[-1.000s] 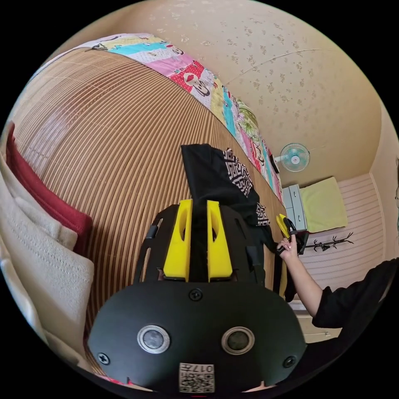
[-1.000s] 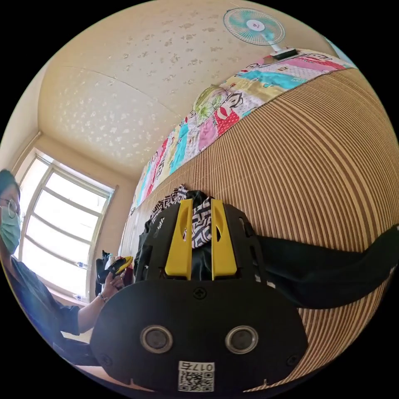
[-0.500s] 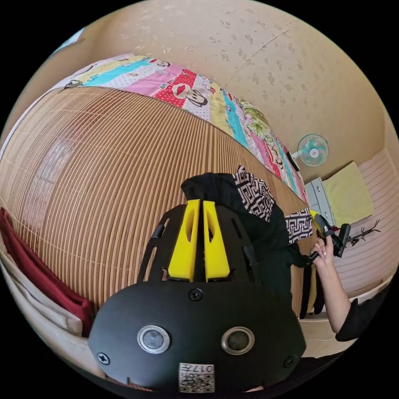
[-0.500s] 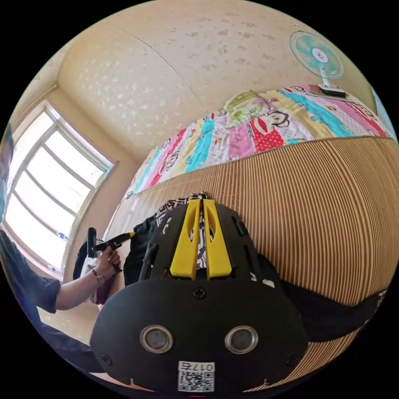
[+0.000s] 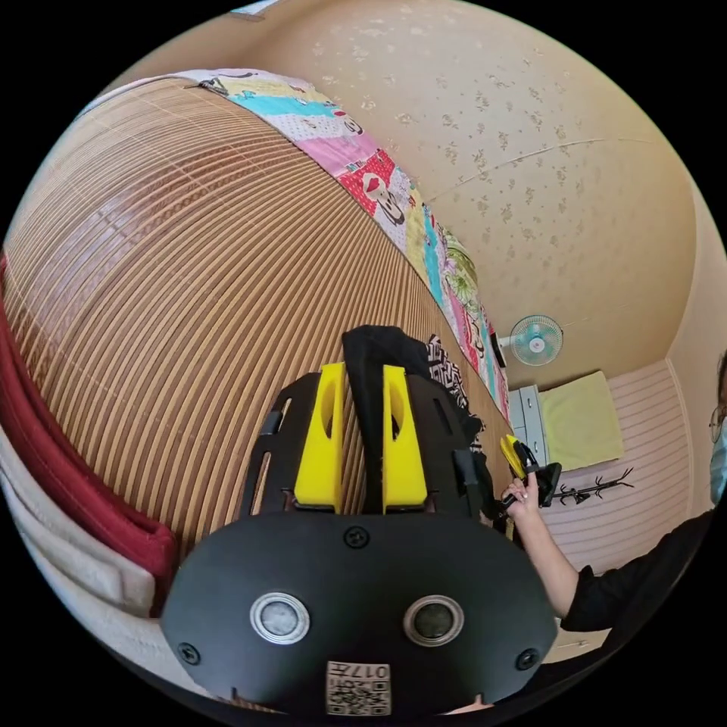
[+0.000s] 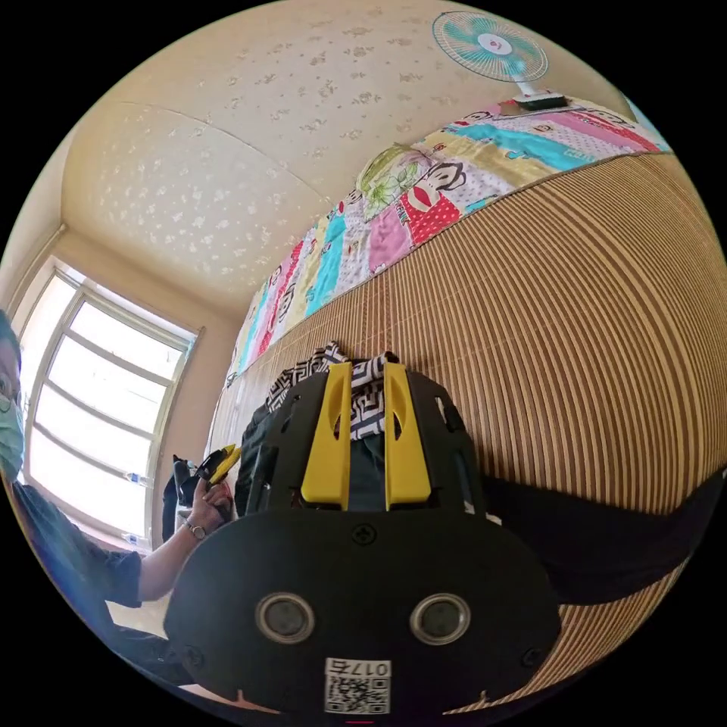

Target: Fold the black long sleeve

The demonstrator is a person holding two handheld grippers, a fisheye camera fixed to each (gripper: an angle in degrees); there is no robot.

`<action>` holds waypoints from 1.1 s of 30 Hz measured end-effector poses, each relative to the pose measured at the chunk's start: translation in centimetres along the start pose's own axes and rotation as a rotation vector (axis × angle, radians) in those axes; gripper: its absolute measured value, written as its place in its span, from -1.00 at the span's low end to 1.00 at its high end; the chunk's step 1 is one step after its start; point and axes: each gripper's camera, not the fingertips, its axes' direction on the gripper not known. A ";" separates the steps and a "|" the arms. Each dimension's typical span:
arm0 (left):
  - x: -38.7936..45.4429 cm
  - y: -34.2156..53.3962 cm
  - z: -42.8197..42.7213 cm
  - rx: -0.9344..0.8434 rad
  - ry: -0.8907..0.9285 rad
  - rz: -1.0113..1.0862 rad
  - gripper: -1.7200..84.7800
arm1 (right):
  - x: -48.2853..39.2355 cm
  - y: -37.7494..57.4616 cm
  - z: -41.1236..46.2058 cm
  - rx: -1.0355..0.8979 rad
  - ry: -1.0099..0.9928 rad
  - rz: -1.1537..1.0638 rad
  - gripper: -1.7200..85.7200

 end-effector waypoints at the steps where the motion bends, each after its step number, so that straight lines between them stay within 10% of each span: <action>1: 0.4 0.3 -0.2 -0.003 0.002 0.015 -0.77 | -0.8 0.2 0.6 -0.057 0.030 -0.047 -0.80; 8: 3.2 3.8 1.9 -0.151 -0.088 0.140 -0.78 | -4.1 0.9 5.4 -0.306 0.315 -0.229 -0.87; 19: 0.5 5.3 4.3 -0.153 -0.108 0.065 -0.83 | -4.8 1.8 -4.1 -0.189 0.007 -0.216 -0.94; 33: -0.1 8.3 7.6 -0.235 -0.221 0.104 -0.84 | -2.1 5.6 -4.6 -0.295 0.179 -0.075 -0.94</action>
